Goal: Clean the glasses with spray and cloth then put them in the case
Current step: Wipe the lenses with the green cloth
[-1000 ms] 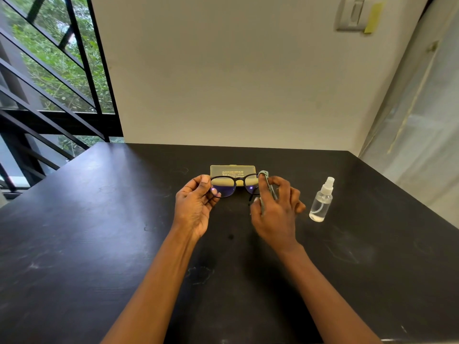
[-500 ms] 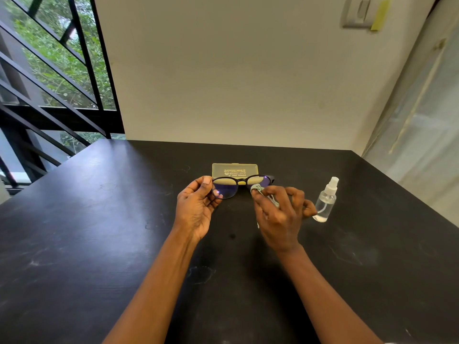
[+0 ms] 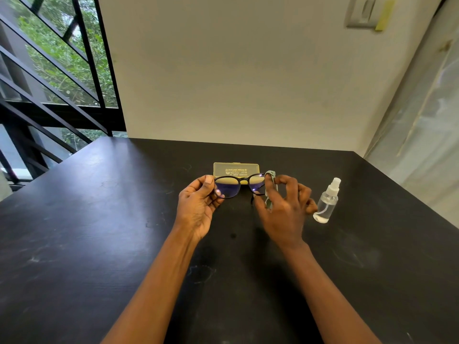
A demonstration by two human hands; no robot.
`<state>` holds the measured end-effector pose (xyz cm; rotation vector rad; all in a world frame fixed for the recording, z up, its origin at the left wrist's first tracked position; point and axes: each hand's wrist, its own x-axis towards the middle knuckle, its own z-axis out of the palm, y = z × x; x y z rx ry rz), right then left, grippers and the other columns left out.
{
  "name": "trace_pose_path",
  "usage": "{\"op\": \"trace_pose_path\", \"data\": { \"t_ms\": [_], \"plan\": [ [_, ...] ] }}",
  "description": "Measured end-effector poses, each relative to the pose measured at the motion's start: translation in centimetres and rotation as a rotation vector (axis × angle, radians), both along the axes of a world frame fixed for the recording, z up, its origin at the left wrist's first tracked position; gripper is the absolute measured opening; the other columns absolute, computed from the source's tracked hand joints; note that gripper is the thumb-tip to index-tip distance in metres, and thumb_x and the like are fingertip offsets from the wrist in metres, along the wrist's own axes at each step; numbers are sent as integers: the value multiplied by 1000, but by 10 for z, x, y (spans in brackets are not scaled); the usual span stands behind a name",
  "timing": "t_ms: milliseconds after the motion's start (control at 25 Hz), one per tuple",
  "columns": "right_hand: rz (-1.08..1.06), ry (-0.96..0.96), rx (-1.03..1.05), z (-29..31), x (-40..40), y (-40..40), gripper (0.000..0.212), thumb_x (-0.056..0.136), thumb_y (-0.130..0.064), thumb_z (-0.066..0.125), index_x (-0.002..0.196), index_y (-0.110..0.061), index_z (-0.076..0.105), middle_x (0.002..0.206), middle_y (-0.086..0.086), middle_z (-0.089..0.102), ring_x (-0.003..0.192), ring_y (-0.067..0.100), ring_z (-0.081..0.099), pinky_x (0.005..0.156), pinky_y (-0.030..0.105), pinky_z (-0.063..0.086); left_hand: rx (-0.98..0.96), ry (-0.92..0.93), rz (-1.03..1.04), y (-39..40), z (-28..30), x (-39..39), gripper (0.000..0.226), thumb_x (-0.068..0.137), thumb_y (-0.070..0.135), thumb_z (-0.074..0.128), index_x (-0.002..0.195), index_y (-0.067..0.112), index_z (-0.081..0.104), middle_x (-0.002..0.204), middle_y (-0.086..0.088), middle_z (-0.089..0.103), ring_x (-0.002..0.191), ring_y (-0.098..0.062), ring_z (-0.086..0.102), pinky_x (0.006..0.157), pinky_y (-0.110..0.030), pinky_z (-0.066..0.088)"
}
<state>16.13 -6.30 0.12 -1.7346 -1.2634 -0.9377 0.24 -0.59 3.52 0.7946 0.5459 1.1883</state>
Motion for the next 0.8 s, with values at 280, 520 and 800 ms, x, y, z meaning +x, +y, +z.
{"op": "trace_pose_path", "data": {
  "t_ms": [280, 520, 800],
  "plan": [
    [209, -81, 19, -8, 2, 2, 32, 85, -25, 54, 116, -29, 60, 118, -7, 45, 99, 25, 38, 64, 50, 43, 15, -17, 4, -2, -1, 0, 13, 92, 12, 50, 89, 10, 63, 58, 2, 63, 60, -11, 55, 57, -20, 54],
    [164, -142, 204, -14, -1, -4, 15, 77, -17, 66, 92, -18, 71, 94, 3, 63, 91, 25, 42, 70, 36, 33, -4, -69, 2, -2, -7, -1, 11, 89, 12, 53, 89, 10, 64, 60, 0, 63, 58, -12, 56, 57, -21, 54],
    [-63, 0, 144, -12, 0, -6, 31, 79, -39, 59, 95, -15, 72, 96, 9, 62, 94, 26, 38, 67, 43, 41, -10, -83, -11, -3, -7, 3, 12, 89, 11, 53, 89, 10, 64, 65, 0, 64, 56, -9, 60, 54, -21, 54]
  ]
}}
